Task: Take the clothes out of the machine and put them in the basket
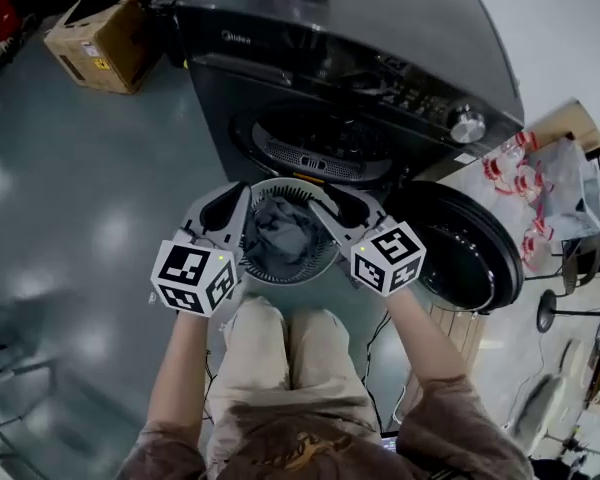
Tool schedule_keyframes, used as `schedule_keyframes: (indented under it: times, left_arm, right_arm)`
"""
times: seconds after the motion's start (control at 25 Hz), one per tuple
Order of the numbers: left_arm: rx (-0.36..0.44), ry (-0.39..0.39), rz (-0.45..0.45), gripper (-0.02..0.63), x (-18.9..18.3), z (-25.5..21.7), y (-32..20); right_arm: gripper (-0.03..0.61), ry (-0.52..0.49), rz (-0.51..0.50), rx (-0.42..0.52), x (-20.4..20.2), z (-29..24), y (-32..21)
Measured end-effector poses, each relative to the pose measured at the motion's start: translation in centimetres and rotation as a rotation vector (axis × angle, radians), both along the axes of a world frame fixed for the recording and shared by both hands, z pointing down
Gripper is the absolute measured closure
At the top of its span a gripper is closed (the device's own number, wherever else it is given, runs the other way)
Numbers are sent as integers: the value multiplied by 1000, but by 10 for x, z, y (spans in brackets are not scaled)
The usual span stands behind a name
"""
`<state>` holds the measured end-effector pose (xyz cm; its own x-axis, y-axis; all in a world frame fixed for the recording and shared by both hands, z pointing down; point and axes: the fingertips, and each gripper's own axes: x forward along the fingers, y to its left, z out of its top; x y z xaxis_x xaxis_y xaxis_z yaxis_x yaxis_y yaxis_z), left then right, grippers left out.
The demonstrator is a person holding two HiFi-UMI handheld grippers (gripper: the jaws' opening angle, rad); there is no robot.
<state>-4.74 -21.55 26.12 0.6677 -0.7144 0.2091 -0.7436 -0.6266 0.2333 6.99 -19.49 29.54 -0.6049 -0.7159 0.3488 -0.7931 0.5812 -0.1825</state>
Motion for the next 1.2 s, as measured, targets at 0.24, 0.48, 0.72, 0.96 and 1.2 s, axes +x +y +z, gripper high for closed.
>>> schedule_keyframes:
  times: [0.24, 0.48, 0.72, 0.96, 1.2]
  left_arm:
    - [-14, 18, 31, 611, -19, -174, -6]
    - [3, 12, 96, 611, -22, -293, 21]
    - [18, 67, 143, 611, -25, -355, 45]
    - [75, 78, 149, 611, -25, -379, 54]
    - [133, 53, 160, 611, -2, -378, 70]
  right_arm:
    - [491, -21, -39, 4, -7, -185, -1]
    - [497, -8, 31, 43, -4, -311, 19]
    - [497, -73, 109, 93, 3, -379, 37]
    - [538, -110, 100, 177, 7, -410, 57]
    - [580, -103, 35, 232, 7, -414, 75]
